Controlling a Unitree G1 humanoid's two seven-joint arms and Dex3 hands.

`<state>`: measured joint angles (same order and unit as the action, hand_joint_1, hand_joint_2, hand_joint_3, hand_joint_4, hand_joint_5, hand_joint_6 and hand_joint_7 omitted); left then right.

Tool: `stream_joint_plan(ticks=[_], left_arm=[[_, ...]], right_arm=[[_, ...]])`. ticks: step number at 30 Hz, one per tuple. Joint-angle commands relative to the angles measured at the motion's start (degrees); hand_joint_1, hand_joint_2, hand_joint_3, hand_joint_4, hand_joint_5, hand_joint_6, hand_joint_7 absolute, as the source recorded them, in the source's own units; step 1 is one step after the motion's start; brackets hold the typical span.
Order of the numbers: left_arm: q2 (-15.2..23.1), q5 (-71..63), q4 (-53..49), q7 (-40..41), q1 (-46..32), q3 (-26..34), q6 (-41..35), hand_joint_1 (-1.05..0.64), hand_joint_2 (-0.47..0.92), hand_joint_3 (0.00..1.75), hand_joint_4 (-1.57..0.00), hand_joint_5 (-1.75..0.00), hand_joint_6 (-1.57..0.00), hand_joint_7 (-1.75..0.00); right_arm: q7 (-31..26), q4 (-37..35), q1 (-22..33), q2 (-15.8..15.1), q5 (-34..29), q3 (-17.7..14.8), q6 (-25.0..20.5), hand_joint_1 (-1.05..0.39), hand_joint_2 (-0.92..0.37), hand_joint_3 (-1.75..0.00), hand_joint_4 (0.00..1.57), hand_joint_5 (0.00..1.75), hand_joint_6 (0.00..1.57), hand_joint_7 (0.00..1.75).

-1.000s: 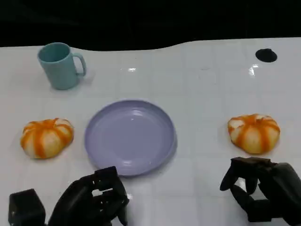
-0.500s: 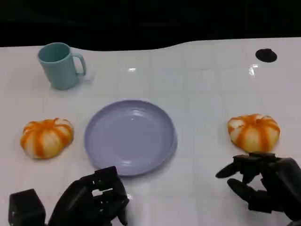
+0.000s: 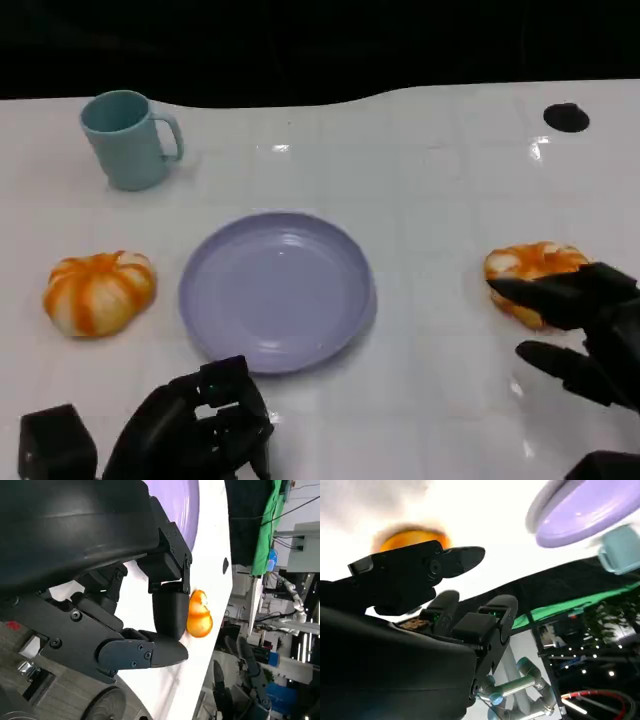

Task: Grasp the bread from the table and place it into the plate.

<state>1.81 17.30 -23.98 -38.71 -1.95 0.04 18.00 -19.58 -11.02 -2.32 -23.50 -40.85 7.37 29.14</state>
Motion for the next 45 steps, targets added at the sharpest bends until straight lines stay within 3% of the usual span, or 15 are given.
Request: stream_joint_plan(ticks=[1,10,19,26,45], left_arm=[[0.8,-0.1,0.0,0.0,0.2,0.3,0.0,-0.60,0.74,0.54,-0.78,-1.75,-0.75,-1.44],[0.6,0.0,-0.1,0.1,0.1,0.5,-0.1,-0.57,0.73,0.55,-0.78,-1.75,-0.75,-1.42],[0.7,-0.3,0.3,0.3,-0.1,0.4,-0.1,-0.60,0.73,0.55,-0.77,-1.75,-0.75,-1.44],[0.5,-0.2,0.9,0.5,-0.4,0.3,-0.5,-0.60,0.72,0.55,-0.79,-1.75,-0.76,-1.45],[0.3,-0.4,3.3,1.3,-1.7,-0.1,-1.6,-0.58,0.71,0.58,-0.78,-1.75,-0.75,-1.43]], right_arm=[[3.8,4.1,-0.7,-1.9,-1.9,-0.7,-6.3,-0.53,-0.92,-0.08,0.19,0.40,0.43,0.00],[10.8,4.9,-3.6,-2.8,-5.8,2.0,-15.5,-0.56,-0.92,-0.02,0.06,0.31,0.28,0.00],[14.0,-1.8,-11.3,-3.2,-9.5,7.2,-20.4,-0.57,-0.90,0.00,0.03,0.32,0.24,0.00],[16.9,-8.9,-17.9,-1.5,-9.3,10.7,-24.1,-0.54,-0.84,0.00,0.06,0.32,0.27,0.01],[15.3,-31.8,-29.0,1.2,-8.7,18.5,-25.7,-0.50,-0.86,-0.01,0.17,0.16,0.33,0.00]])
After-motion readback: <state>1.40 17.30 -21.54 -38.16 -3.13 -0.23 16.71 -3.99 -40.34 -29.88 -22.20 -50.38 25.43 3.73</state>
